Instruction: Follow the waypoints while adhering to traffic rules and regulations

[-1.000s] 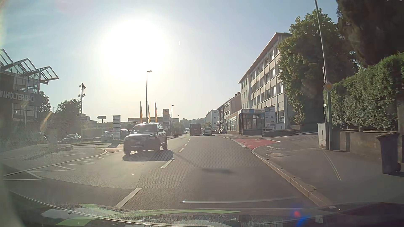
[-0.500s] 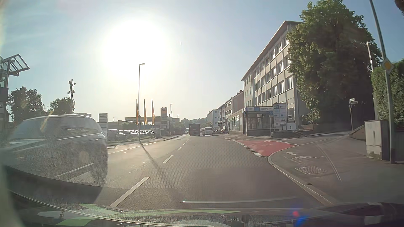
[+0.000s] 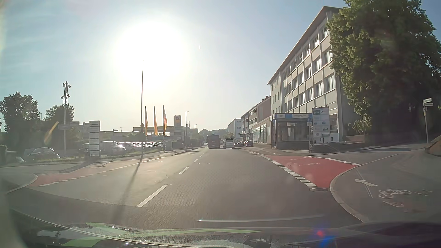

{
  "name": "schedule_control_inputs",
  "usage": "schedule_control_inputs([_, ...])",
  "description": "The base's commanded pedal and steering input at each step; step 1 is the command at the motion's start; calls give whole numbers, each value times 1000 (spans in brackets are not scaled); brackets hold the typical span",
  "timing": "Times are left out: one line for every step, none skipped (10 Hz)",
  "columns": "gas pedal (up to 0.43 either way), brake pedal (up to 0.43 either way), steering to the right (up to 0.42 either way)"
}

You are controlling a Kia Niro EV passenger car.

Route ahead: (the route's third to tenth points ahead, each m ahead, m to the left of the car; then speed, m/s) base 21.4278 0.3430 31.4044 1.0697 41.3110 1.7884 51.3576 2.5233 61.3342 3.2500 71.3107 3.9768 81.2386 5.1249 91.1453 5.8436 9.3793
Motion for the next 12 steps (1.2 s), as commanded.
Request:
schedule_control_inputs([67,0,-23])
schedule_control_inputs([47,0,-22])
schedule_control_inputs([47,0,-23])
schedule_control_inputs([39,0,-23])
schedule_control_inputs([39,0,-24])
schedule_control_inputs([39,0,-24])
schedule_control_inputs([39,0,-24])
schedule_control_inputs([39,0,-24])
schedule_control_inputs([39,0,-23])
schedule_control_inputs([39,0,-22])
schedule_control_inputs([39,0,-21])
schedule_control_inputs([39,0,-18])
